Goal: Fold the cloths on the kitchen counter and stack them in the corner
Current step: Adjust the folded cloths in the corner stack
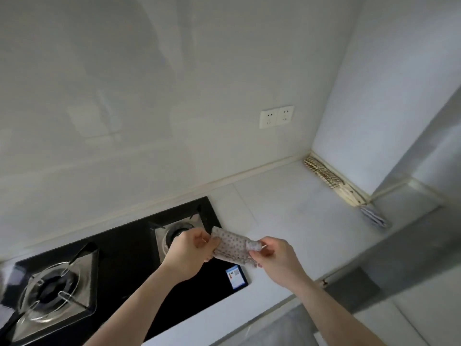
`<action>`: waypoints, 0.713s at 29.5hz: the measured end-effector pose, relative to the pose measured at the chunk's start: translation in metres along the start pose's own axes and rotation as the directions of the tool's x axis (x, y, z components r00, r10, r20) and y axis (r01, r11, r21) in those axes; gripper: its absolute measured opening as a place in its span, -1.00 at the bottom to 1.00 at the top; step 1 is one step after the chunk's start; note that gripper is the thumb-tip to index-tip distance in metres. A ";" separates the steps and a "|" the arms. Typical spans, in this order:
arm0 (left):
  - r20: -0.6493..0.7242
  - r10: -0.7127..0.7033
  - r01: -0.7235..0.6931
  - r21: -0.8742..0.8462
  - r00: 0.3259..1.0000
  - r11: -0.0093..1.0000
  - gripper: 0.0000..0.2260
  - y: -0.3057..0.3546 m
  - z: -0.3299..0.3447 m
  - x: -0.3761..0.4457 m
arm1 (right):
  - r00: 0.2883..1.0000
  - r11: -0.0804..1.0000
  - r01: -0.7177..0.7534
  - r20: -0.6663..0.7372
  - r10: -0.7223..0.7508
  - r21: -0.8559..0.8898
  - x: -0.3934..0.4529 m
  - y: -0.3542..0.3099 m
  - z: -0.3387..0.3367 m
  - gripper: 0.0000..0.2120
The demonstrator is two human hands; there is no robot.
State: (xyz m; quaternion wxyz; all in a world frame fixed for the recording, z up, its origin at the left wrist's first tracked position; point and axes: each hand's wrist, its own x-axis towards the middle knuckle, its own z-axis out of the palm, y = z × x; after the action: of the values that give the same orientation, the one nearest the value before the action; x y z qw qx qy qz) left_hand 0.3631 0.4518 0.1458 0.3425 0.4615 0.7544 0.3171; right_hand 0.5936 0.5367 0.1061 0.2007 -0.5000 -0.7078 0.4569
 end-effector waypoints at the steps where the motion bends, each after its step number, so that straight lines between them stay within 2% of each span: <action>1: 0.045 0.016 -0.017 0.025 0.999 1.000 -0.87 0.002 0.003 0.010 | 0.999 0.999 -0.030 -0.031 0.031 0.019 0.002 0.008 0.000 -0.91; 4: 0.120 0.064 -0.073 0.069 0.991 0.995 -0.96 0.009 0.015 0.035 | 0.981 0.988 -0.139 -0.126 0.147 0.074 0.009 0.036 -0.007 -0.90; 7: 0.220 0.070 -0.087 0.067 0.973 0.994 -0.94 0.010 0.024 0.054 | 0.932 0.961 -0.264 -0.237 0.276 0.081 0.020 0.070 -0.018 -0.88; 9: 0.286 0.064 -0.102 0.120 0.956 0.988 -0.93 0.006 0.028 0.064 | 0.875 0.928 -0.344 -0.309 0.373 0.144 0.030 0.095 -0.026 -0.89; 11: 0.311 0.050 -0.114 0.193 0.949 0.975 -0.94 0.000 0.029 0.075 | 0.792 0.858 -0.422 -0.342 0.506 0.291 0.040 0.117 -0.034 -0.94; 14: 0.302 0.013 -0.087 0.235 0.953 0.968 -0.94 -0.008 0.030 0.092 | 0.678 0.740 -0.494 -0.331 0.656 0.456 0.062 0.146 -0.047 -0.90; 19: 0.298 -0.052 -0.028 0.260 0.953 0.965 -0.93 -0.006 0.042 0.126 | 0.642 0.638 -0.530 -0.226 0.732 0.559 0.101 0.188 -0.076 -0.96; 21: 0.282 -0.055 -0.028 0.281 0.958 0.959 -0.94 0.002 0.058 0.147 | 0.617 0.592 -0.568 -0.180 0.766 0.572 0.126 0.205 -0.089 -0.91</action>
State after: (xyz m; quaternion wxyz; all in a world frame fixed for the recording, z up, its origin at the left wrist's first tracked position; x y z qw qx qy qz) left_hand 0.3611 0.5961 0.0816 0.3813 0.5413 0.7373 0.1339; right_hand 0.7144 0.7055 -0.0445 0.2647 -0.7537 -0.2712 0.5369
